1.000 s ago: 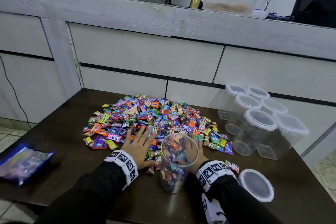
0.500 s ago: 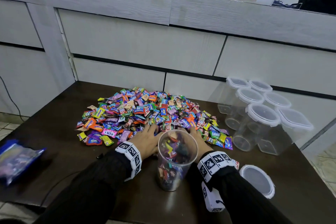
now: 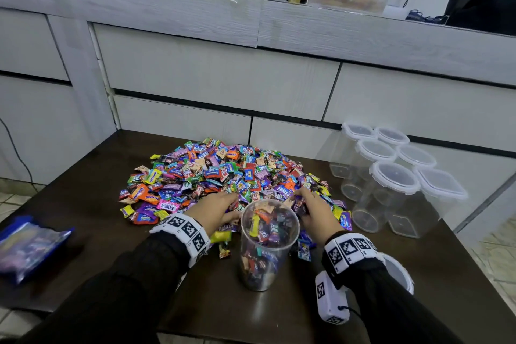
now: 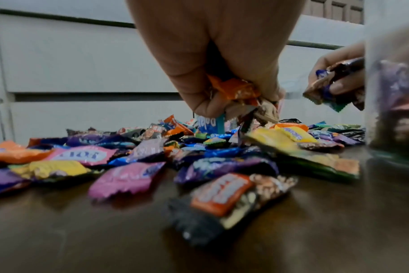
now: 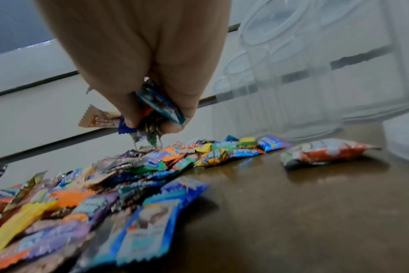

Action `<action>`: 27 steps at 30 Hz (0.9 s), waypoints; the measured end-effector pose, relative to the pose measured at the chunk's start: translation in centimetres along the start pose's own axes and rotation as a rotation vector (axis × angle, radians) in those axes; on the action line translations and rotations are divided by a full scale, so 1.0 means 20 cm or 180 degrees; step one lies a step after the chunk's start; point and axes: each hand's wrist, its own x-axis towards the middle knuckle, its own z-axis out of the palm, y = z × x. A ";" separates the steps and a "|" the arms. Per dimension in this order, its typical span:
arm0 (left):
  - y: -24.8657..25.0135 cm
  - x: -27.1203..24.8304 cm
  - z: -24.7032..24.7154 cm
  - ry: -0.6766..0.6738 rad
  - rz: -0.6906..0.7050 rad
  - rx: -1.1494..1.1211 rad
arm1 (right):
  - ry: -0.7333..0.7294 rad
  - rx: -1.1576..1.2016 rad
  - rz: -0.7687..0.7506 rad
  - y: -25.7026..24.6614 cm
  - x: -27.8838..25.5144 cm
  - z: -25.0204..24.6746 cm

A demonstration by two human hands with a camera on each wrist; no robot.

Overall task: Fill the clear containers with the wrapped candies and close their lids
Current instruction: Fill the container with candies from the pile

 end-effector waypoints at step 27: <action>0.52 -0.20 -0.26 0.1080 0.1032 -0.1107 | 0.0614 0.0952 -0.0672 -0.22 -0.18 -0.28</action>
